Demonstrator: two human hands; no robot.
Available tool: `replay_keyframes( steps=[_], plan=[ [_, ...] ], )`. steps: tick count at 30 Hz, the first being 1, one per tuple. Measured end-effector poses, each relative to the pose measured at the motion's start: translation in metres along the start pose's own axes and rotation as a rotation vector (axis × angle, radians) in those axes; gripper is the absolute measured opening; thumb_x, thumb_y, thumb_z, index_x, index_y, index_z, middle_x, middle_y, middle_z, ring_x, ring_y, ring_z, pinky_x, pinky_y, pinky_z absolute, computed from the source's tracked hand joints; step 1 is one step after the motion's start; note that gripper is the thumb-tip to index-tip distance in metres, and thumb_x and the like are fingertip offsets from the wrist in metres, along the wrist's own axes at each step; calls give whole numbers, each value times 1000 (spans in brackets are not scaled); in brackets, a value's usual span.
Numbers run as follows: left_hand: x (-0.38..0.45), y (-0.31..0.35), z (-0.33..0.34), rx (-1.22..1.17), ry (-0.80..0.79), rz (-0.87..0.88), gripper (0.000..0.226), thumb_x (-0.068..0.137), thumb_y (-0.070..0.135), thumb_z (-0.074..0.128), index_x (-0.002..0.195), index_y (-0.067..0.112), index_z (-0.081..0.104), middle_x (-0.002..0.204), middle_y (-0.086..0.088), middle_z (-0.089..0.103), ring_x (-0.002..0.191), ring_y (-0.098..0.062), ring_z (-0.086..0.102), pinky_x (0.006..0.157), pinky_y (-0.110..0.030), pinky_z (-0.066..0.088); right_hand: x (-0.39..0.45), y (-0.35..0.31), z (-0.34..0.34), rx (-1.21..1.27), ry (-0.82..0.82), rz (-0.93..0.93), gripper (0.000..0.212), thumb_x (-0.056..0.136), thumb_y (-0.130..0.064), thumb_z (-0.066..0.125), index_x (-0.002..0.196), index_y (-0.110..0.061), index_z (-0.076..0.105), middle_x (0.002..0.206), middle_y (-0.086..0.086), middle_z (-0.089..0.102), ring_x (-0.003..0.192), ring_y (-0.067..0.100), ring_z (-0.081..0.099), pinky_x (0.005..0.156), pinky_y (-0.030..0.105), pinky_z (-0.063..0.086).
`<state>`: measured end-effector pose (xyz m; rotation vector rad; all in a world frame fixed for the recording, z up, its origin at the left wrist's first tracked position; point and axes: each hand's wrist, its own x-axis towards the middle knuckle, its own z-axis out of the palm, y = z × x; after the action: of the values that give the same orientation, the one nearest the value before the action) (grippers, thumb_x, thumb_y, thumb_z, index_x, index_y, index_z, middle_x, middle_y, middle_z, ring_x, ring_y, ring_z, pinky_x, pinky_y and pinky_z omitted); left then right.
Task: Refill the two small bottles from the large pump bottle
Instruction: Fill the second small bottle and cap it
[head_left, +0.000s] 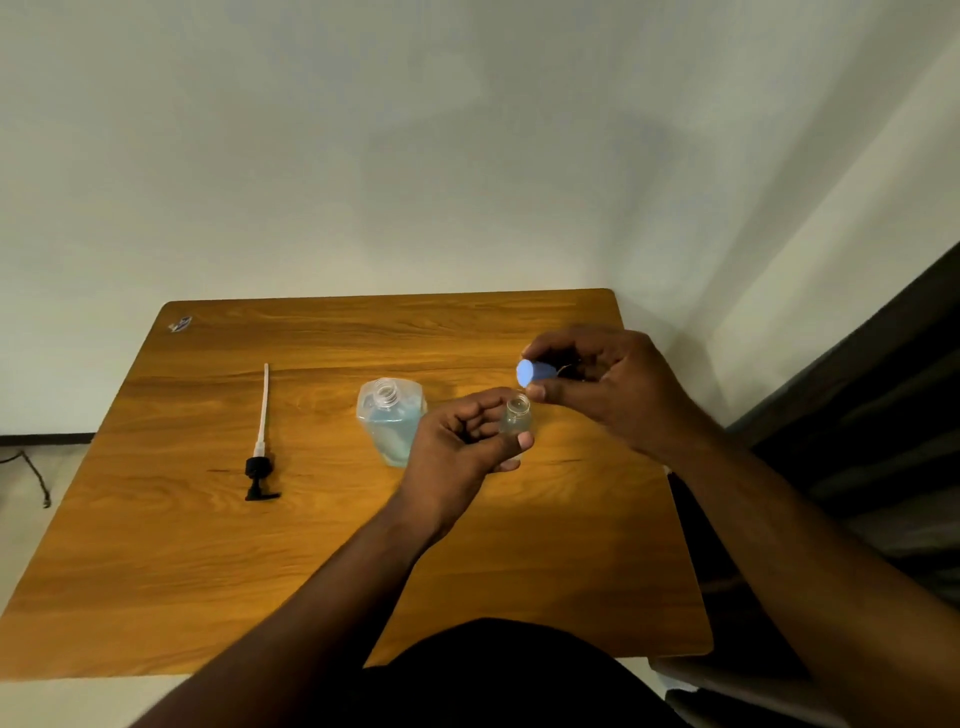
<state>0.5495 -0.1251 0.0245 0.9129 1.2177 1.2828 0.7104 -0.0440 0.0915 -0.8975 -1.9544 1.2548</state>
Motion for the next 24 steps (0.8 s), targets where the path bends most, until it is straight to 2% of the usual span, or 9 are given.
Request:
replay_keyframes(
  steps=[3, 7, 11, 14, 17, 21, 24],
  plan=[
    [3, 7, 5, 8, -1, 24, 43, 79, -2, 75, 119, 12, 67, 104, -13, 75, 93, -23, 72, 72, -38, 61, 3, 3, -5, -114, -48, -22, 47, 81, -8, 72, 119, -34, 60, 109, -10, 63, 101, 5, 62, 82, 19, 54],
    [8, 13, 8, 40, 1, 38, 45, 80, 1, 75, 121, 15, 67, 101, -12, 75, 95, -26, 72, 72, -36, 61, 8, 0, -15, -221, -121, -72, 36, 82, -5, 70, 112, -25, 67, 105, -12, 65, 101, 3, 62, 84, 21, 55],
    [11, 17, 9, 100, -19, 72, 40, 80, 2, 76, 115, 22, 71, 91, -16, 74, 83, -23, 69, 74, -44, 60, 18, -13, -27, -374, -292, -78, 33, 81, -4, 72, 109, -20, 70, 107, -5, 70, 99, 5, 64, 84, 28, 57],
    [13, 18, 10, 142, -37, 84, 40, 81, 2, 76, 115, 22, 71, 87, -19, 73, 78, -22, 66, 73, -48, 59, 27, -20, -28, -512, -387, -114, 31, 81, -9, 73, 110, -19, 71, 104, -4, 71, 92, 5, 63, 80, 24, 55],
    [16, 17, 10, 124, -29, 84, 48, 80, -2, 75, 124, 17, 66, 93, -15, 75, 80, -21, 66, 69, -40, 56, 34, -23, -25, -617, -391, -134, 27, 82, -16, 73, 109, -18, 71, 98, -7, 70, 80, 0, 60, 72, 16, 49],
    [18, 17, 7, 121, -27, 106, 47, 80, -1, 76, 121, 21, 68, 96, -11, 76, 86, -20, 69, 71, -34, 56, 38, -25, -20, -662, -359, -123, 19, 80, -23, 74, 97, -16, 74, 89, -3, 72, 78, 8, 62, 72, 29, 54],
    [21, 18, 3, 138, -21, 98, 41, 80, 2, 76, 117, 20, 70, 97, -1, 77, 89, -14, 72, 72, -30, 58, 41, -28, -20, -647, -388, -138, 20, 81, -15, 73, 101, -15, 73, 93, -2, 71, 80, 6, 61, 72, 21, 52]
  ],
)
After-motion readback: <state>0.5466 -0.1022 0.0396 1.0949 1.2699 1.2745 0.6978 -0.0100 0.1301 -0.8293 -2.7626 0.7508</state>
